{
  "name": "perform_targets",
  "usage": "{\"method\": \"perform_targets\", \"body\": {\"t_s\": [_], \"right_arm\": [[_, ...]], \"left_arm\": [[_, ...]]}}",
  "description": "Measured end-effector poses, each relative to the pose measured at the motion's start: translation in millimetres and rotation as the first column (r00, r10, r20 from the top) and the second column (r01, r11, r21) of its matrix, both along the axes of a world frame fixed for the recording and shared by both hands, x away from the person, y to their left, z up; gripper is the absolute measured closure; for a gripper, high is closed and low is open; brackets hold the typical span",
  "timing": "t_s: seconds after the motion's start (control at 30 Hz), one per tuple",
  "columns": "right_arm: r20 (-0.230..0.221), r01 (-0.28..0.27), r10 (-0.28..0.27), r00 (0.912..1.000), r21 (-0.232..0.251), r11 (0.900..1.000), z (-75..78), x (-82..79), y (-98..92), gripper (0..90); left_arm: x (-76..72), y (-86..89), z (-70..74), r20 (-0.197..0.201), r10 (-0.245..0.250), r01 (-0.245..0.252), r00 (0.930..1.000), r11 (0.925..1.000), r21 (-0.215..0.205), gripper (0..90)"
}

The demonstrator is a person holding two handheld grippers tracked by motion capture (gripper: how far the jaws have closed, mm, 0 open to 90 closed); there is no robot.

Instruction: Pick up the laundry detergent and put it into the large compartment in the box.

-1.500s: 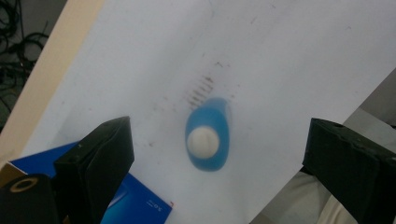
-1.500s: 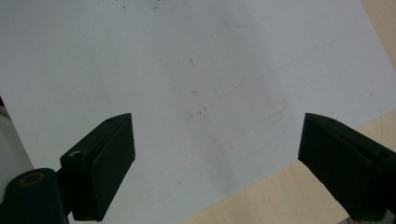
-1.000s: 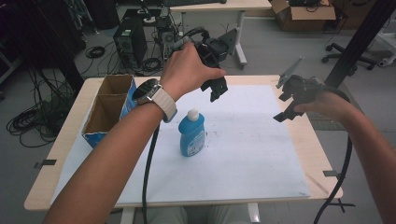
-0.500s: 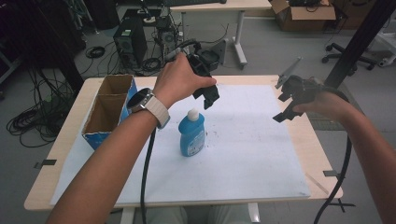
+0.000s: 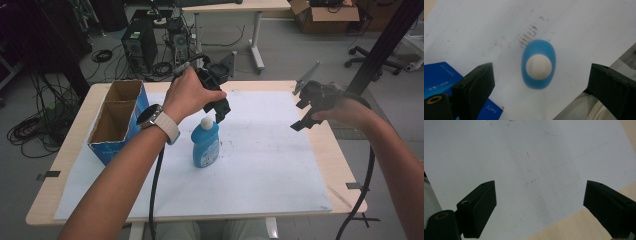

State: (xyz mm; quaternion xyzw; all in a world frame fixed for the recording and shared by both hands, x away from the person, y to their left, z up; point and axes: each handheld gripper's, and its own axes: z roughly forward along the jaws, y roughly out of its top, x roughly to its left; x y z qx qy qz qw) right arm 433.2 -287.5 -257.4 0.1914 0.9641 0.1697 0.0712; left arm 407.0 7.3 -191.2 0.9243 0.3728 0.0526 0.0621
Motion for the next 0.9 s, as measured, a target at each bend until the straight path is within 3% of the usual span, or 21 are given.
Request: {"method": "perform_targets", "body": {"t_s": [0.23,0.9], "right_arm": [[0.002,-0.002,0.002,1.0,0.002,1.0,-1.3,0.8,1.2,11.4],[0.008,-0.004,0.004,1.0,0.003,1.0,-1.6,2.8,1.3,11.9]], "left_arm": [[3.4,1.3,-12.7,-0.026,-0.007,0.007,0.9996,0.9999,-0.009,4.5],[3.2,4.9,-37.0,-0.038,-0.001,0.0,0.9993,0.9999,-0.016,4.8]]}}
